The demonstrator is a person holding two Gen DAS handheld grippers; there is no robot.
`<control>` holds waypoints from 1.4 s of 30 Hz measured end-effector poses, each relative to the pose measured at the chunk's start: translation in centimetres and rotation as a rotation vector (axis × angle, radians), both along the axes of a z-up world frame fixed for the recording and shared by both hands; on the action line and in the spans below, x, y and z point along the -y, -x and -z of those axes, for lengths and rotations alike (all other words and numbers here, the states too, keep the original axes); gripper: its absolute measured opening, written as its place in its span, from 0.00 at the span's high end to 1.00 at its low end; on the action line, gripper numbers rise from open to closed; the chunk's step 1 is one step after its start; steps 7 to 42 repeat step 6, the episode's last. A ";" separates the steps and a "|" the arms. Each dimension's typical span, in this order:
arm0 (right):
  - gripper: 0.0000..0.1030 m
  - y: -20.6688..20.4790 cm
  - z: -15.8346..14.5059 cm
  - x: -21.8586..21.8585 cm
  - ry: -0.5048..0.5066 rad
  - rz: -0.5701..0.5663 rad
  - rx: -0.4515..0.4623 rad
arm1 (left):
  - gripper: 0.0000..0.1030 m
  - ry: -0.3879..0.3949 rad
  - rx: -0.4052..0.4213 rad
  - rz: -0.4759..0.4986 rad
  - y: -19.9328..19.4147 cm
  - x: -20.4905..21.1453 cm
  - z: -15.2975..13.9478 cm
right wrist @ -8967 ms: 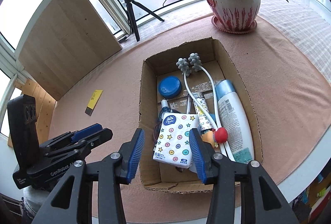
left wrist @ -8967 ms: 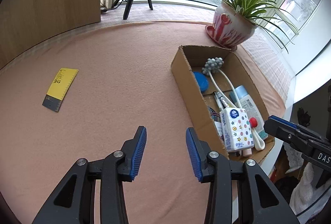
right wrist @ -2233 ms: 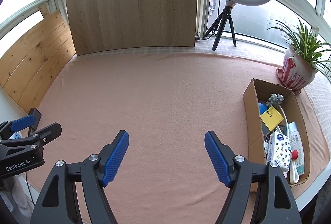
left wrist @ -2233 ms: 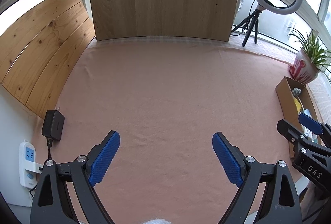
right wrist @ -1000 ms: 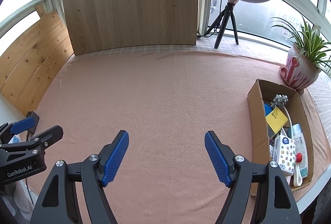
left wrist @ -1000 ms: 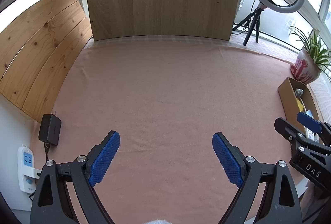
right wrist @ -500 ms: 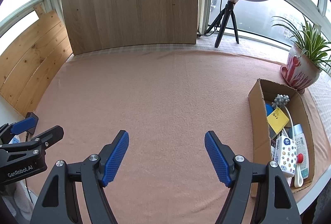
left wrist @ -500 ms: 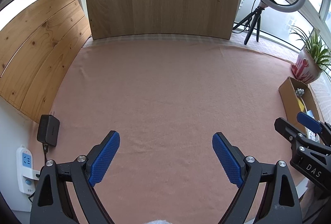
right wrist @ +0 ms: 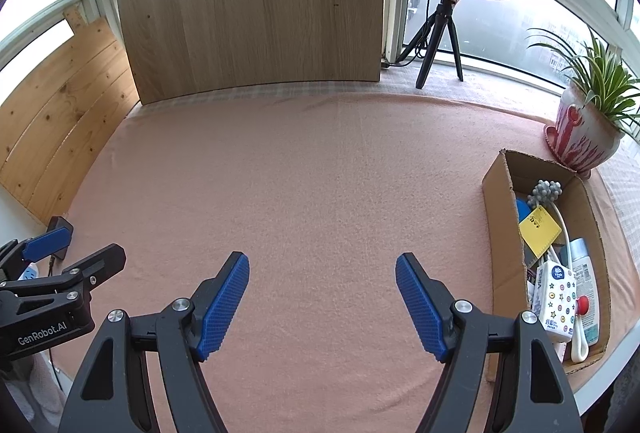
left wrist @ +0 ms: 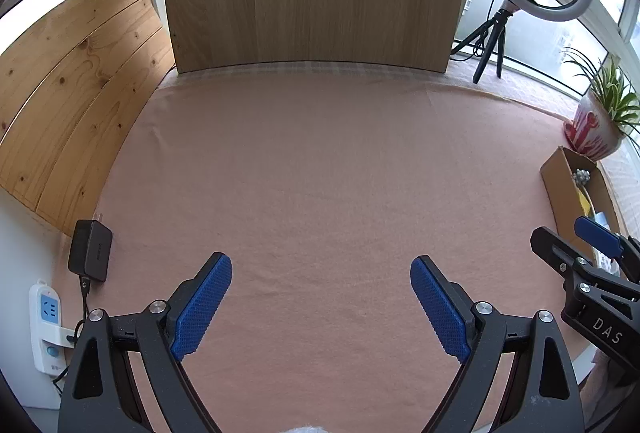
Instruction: Organize objects
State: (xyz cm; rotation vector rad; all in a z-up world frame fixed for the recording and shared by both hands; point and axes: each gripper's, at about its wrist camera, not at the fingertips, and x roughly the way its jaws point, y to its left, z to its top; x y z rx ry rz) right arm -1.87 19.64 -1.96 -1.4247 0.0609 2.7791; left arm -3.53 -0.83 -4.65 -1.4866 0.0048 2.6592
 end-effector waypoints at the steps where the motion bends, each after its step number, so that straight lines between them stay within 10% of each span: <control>1: 0.30 0.0 0.0 0.0 0.000 0.000 0.001 | 0.10 0.000 0.001 0.001 0.1 0.0 0.1; 42: 0.30 0.1 0.1 0.0 0.002 -0.001 0.003 | 0.09 0.002 0.004 0.008 0.4 0.1 0.5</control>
